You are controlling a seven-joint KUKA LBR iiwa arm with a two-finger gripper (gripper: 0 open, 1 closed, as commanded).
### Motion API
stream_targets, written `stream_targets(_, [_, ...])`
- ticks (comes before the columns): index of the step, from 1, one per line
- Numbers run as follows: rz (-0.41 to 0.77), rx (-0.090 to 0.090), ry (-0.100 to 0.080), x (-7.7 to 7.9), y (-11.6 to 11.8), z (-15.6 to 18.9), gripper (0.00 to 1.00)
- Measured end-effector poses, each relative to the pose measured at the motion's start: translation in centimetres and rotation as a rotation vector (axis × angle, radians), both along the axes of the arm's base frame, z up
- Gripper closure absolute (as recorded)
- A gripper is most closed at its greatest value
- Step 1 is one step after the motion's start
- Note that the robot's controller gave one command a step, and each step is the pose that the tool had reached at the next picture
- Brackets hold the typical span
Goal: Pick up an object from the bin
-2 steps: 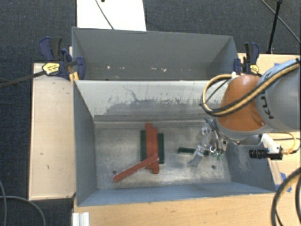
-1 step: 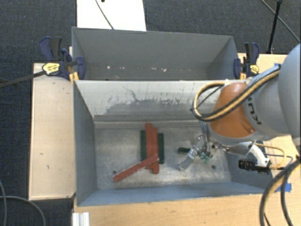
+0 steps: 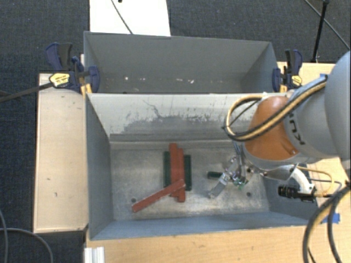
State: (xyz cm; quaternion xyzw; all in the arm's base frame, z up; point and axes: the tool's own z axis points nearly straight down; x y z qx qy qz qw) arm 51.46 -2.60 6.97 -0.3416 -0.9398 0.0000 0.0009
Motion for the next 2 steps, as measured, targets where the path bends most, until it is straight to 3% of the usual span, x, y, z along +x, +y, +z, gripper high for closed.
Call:
stream_targets(1, [0.001, 0.0, 0.0, 0.0, 0.0, 0.0, 1.0])
stream_targets(2, [0.005, -0.001, -0.011, 0.3, 0.0, 8.0, 1.0])
